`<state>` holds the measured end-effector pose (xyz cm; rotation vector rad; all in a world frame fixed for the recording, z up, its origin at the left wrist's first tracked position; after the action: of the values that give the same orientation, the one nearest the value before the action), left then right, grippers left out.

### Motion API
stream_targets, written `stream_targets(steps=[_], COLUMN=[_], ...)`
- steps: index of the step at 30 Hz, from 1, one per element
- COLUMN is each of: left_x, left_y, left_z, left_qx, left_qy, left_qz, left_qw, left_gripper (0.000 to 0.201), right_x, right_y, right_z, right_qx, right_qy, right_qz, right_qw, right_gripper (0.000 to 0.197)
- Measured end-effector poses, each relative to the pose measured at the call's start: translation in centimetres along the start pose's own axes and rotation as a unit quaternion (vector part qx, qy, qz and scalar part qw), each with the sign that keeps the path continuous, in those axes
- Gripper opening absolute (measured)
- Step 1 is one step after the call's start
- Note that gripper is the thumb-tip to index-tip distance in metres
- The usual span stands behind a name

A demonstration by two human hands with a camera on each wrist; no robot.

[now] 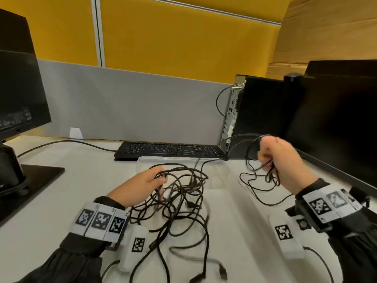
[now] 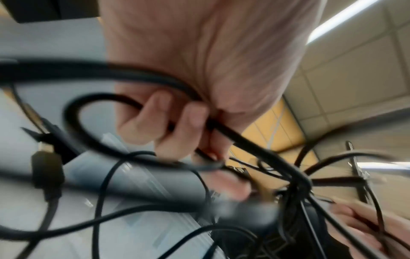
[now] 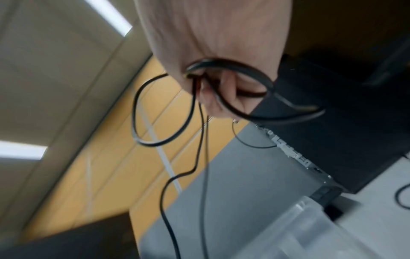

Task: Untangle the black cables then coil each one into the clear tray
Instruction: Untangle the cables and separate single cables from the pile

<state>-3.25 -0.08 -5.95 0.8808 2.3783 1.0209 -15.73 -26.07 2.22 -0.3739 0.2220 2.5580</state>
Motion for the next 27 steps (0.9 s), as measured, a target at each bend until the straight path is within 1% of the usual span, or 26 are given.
stream_targets(steps=[1,3,7,9,10,11,12,13,14,15,16,17,18,19,20,22,24,25,27], left_x=[0.0,0.1,-0.1,0.0,0.1,0.2,0.3,0.5,0.6,0.6,0.7,0.8,0.8,0.8,0.7,0.7,0.7,0.7,0.7], left_y=[0.3,0.8,0.7,1.0,1.3,1.7,2.1,2.6,3.1,3.6,4.0,4.2,4.3,4.3,4.2,4.0,4.0,4.1,4.1], left_z=[0.6,1.6,2.3,2.7,2.9,3.2,3.4,3.7,3.9,4.1,4.3,4.4,4.5,4.5,4.6,4.6,4.5,4.5,4.6], left_qx=[0.004,0.022,0.032,0.038,0.047,0.055,0.059,0.060,0.058,0.055,0.056,0.061,0.067,0.075,0.083,0.100,0.103,0.103,0.103], left_qy=[0.015,0.041,0.076,0.092,0.098,0.104,0.111,0.116,0.120,0.122,0.124,0.127,0.133,0.139,0.147,0.155,0.154,0.153,0.152], left_qz=[-0.010,-0.032,-0.033,-0.043,-0.052,-0.064,-0.080,-0.098,-0.117,-0.136,-0.152,-0.165,-0.171,-0.170,-0.165,-0.160,-0.157,-0.157,-0.157], left_qw=[1.000,0.998,0.996,0.994,0.993,0.991,0.989,0.987,0.984,0.982,0.979,0.976,0.974,0.973,0.972,0.970,0.970,0.970,0.970], left_gripper=[0.017,0.017,0.018,0.018,0.018,0.019,0.020,0.020,0.020,0.021,0.023,0.025,0.026,0.025,0.022,0.016,0.013,0.013,0.012], right_x=[-0.2,-0.2,-0.3,-0.4,-0.5,-0.3,-0.4,-0.7,0.0,0.7,0.6,0.8,0.3,0.2,0.0,-0.2,-0.5,-0.7,-1.1], right_y=[0.8,2.2,4.0,5.5,6.4,6.7,7.4,7.2,7.5,7.4,8.1,8.5,7.5,6.8,6.3,3.9,1.4,0.8,0.6], right_z=[0.4,1.0,0.6,0.5,0.4,0.6,0.5,-0.1,-0.1,0.7,1.1,-0.1,-0.5,-0.6,-0.5,-0.4,-0.3,-0.3,0.3], right_qx=[-0.038,-0.055,-0.107,-0.154,-0.197,-0.236,-0.224,-0.165,0.038,0.263,0.264,0.032,-0.190,-0.260,-0.265,-0.184,-0.132,-0.115,-0.117], right_qy=[0.011,0.030,0.053,0.063,0.071,0.080,0.072,-0.007,-0.074,-0.126,-0.111,-0.100,-0.058,-0.005,0.037,0.057,0.079,0.087,0.105], right_qz=[-0.034,-0.089,-0.185,-0.256,-0.291,-0.311,-0.331,-0.327,-0.370,-0.381,-0.415,-0.446,-0.404,-0.370,-0.346,-0.282,-0.216,-0.203,-0.219], right_qw=[0.999,0.994,0.976,0.952,0.934,0.917,0.914,0.931,0.925,0.877,0.864,0.889,0.893,0.892,0.899,0.940,0.964,0.968,0.963], right_gripper=[0.032,0.031,0.029,0.026,0.025,0.024,0.020,0.015,0.020,0.028,0.026,0.017,0.016,0.015,0.013,0.014,0.013,0.013,0.014])
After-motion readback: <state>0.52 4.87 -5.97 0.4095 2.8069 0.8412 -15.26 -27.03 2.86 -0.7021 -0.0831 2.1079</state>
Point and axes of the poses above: each hand's wrist, its own x-axis away from the middle knuckle, its own y-axis out of the back of the hand, z = x × y, the point moved 7 cm from there along -x, towards the middle knuckle, and after that the axes turned 9 degrees about -x, right-handed, at the moved point
